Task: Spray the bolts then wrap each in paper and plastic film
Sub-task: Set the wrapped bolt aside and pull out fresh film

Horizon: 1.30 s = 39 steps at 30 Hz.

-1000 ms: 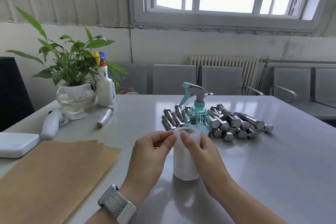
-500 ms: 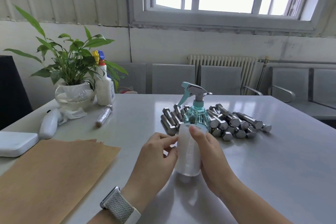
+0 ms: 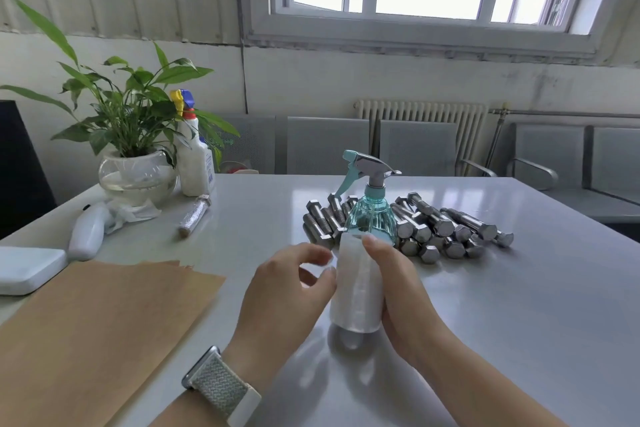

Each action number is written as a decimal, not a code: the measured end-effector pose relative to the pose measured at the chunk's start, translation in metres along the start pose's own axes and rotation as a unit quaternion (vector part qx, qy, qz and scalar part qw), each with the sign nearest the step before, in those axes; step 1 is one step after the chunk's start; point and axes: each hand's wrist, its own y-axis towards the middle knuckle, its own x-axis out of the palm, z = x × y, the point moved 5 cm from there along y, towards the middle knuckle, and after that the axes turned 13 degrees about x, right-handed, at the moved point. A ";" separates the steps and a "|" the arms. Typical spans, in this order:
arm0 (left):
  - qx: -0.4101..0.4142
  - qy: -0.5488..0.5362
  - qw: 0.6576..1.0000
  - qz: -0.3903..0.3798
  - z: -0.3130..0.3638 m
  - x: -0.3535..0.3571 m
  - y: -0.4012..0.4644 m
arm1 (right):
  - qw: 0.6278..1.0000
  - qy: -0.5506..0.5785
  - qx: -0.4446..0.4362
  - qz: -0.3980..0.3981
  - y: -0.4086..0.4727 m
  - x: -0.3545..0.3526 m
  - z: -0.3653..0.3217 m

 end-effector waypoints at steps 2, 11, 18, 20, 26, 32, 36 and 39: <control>0.038 0.003 0.999 -0.004 0.006 -0.003 0.004 | 1.000 -0.023 -0.002 -0.004 -0.001 0.002 -0.001; 0.013 -0.012 1.000 -0.006 0.002 -0.015 0.010 | 0.990 -0.135 -0.015 0.022 -0.002 0.003 -0.002; 0.032 0.008 0.999 -0.005 0.002 -0.017 0.009 | 0.988 -0.148 -0.011 0.034 -0.004 0.003 -0.003; 0.041 0.010 0.999 0.000 0.004 -0.016 0.009 | 0.990 -0.141 -0.001 0.031 -0.004 0.002 -0.002; 0.056 0.005 0.998 0.006 0.006 -0.016 0.011 | 0.993 -0.118 0.028 0.008 -0.005 0.004 -0.002; -0.025 -0.157 0.987 -0.022 -0.002 -0.010 0.012 | 0.995 -0.083 0.055 -0.028 -0.007 0.006 -0.003; -0.078 -0.233 0.968 -0.045 -0.008 -0.002 0.011 | 0.994 -0.090 0.057 -0.032 -0.007 0.006 -0.004; -0.064 -0.251 0.965 -0.042 -0.007 -0.001 0.010 | 0.993 -0.068 0.079 -0.045 -0.006 0.006 -0.002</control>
